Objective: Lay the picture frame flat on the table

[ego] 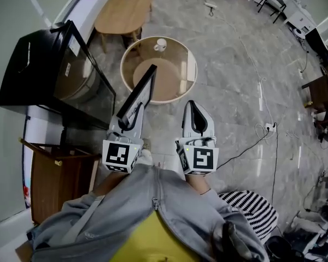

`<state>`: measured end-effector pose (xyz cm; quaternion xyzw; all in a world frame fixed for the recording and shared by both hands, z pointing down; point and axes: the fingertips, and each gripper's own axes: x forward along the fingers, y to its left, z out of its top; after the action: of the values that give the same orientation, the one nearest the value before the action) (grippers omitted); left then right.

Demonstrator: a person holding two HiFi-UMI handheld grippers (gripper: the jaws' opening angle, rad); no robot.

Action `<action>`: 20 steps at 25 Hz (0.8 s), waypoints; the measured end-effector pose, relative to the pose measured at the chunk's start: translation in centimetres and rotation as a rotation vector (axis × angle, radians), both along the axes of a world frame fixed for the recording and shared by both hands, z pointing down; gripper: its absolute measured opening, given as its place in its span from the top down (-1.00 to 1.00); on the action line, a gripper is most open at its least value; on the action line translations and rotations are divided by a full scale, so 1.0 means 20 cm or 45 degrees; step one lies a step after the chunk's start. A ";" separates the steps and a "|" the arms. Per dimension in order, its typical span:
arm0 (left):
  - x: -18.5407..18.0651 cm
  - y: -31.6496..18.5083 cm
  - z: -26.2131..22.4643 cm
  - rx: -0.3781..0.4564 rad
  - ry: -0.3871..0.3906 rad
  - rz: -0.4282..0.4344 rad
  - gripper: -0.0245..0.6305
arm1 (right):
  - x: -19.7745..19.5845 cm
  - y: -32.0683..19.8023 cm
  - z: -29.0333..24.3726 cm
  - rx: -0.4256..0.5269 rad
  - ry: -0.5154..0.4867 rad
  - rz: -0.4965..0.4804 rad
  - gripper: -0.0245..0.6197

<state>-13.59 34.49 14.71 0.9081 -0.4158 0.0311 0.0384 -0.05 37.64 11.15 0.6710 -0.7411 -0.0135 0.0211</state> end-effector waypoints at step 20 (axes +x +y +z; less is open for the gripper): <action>0.09 -0.70 0.18 -0.099 0.020 0.059 0.90 | 0.07 -0.67 0.10 -0.076 -0.011 0.062 0.92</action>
<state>-11.88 20.51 18.21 0.9155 -0.3929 0.0407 0.0762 1.40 24.26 13.24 0.6879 -0.7247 0.0119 0.0383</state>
